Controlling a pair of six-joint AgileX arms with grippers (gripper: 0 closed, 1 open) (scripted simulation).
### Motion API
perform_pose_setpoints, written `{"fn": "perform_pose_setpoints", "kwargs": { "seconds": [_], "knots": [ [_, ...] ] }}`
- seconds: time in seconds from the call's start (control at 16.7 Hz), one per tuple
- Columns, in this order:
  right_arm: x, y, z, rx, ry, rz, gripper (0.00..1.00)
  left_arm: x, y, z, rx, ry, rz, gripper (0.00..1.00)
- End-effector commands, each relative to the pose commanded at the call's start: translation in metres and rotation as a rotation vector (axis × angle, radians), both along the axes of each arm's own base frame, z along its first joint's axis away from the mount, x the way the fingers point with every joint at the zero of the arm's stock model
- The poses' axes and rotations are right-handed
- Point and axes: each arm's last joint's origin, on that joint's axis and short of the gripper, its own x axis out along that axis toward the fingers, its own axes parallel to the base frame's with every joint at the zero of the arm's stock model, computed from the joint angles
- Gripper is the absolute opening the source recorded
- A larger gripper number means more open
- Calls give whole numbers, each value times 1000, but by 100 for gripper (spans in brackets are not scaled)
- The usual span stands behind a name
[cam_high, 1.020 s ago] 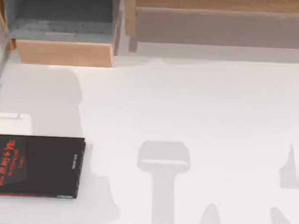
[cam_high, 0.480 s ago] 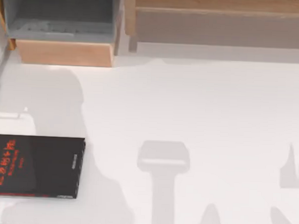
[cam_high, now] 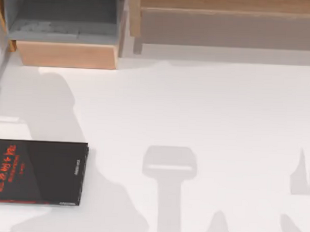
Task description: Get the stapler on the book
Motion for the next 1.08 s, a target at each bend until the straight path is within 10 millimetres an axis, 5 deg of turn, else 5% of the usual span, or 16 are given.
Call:
{"fn": "perform_pose_setpoints", "kwargs": {
  "seconds": [0.48, 1.08],
  "knots": [
    [0, 0, 0, 0, 0, 0, 100, 10, -5, -21, 7, -11, 0, 100],
    [0, 0, 0, 0, 0, 0, 100, 10, -5, -21, 7, -11, 0, 25]
  ]
}}
